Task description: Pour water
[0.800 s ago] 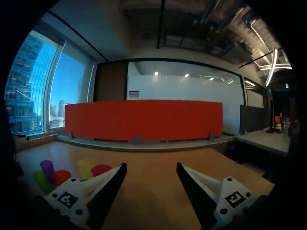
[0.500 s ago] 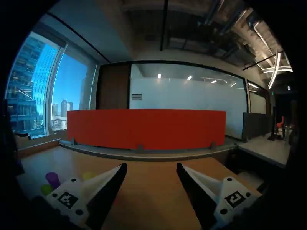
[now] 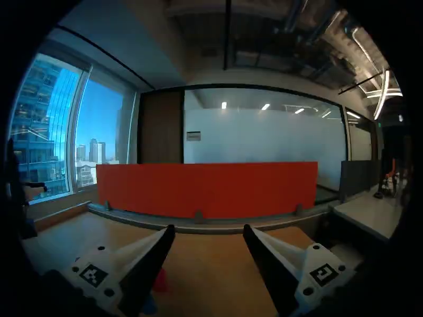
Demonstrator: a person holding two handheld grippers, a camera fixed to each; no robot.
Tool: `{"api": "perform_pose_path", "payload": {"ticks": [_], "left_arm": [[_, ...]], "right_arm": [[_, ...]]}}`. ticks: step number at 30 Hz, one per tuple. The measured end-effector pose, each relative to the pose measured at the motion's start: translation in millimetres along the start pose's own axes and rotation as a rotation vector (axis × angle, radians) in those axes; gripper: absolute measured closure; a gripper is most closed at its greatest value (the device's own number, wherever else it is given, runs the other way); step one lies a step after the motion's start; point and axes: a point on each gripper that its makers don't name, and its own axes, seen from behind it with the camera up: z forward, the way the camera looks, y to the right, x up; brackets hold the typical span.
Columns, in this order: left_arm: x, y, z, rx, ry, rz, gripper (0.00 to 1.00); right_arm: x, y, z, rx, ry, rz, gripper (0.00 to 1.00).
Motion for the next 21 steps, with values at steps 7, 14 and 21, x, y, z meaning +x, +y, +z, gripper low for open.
{"api": "perform_pose_path", "payload": {"ticks": [7, 14, 21], "left_arm": [[-4.2, 10.0, 1.9, -0.049, -0.019, -0.006, 0.03], [-5.6, 34.5, 4.2, -0.152, -0.025, -0.025, 0.03], [7.2, 66.1, -0.5, -0.303, -0.004, -0.058, 0.02]], "right_arm": [[-7.7, -6.7, 1.4, 0.044, -0.025, -0.009, 0.00], [-3.0, -25.1, -1.3, 0.148, -0.020, -0.024, 0.00], [9.1, -52.6, -8.0, 0.293, 0.000, -0.043, 0.00]]}}
